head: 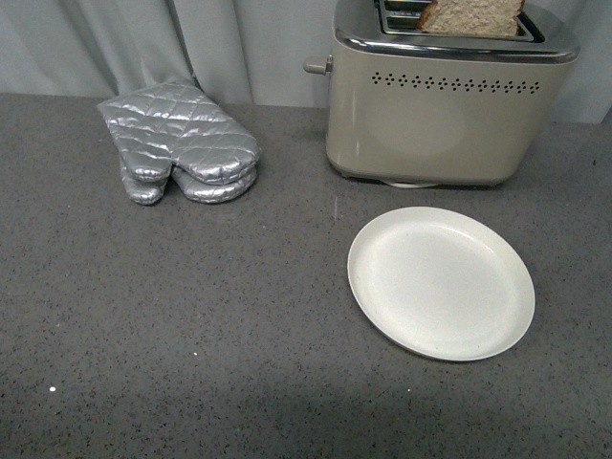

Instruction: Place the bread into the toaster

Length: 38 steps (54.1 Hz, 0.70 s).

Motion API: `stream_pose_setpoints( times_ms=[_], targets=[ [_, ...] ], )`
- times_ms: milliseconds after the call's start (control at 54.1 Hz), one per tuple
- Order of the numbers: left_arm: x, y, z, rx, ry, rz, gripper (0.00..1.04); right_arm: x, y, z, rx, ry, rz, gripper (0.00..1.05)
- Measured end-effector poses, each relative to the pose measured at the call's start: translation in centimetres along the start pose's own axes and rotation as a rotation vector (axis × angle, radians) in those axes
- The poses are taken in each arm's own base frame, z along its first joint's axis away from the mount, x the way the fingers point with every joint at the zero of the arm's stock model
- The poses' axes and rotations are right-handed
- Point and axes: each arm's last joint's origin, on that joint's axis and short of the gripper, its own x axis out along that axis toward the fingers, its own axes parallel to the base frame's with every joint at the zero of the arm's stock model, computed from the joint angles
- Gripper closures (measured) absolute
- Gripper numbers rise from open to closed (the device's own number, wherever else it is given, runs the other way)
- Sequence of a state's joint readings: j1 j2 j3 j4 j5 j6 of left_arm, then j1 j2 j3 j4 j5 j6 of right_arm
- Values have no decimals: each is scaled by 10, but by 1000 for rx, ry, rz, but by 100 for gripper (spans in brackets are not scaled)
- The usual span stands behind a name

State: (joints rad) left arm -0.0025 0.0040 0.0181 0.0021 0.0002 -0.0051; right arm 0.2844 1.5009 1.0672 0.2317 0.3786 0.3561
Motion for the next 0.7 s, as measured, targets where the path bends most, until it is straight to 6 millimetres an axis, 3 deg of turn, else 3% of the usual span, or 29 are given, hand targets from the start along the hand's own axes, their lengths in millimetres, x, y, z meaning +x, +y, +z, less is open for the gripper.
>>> stream_pose_setpoints(
  times_ms=[37,92,185,499,703],
  targets=[
    [0,0,0,0,0,0,7,-14,-11,-6,-66,-62,39,13],
    [0,0,0,0,0,0,7,-33,-29,-18,-168,-154,138,27],
    [0,0,0,0,0,0,7,-54,-56,-40,-244,-182,137,49],
    [0,0,0,0,0,0,7,-92,-98,-80,-285,-162,128,101],
    [0,0,0,0,0,0,7,-114,-116,-97,-288,-163,126,104]
  ],
)
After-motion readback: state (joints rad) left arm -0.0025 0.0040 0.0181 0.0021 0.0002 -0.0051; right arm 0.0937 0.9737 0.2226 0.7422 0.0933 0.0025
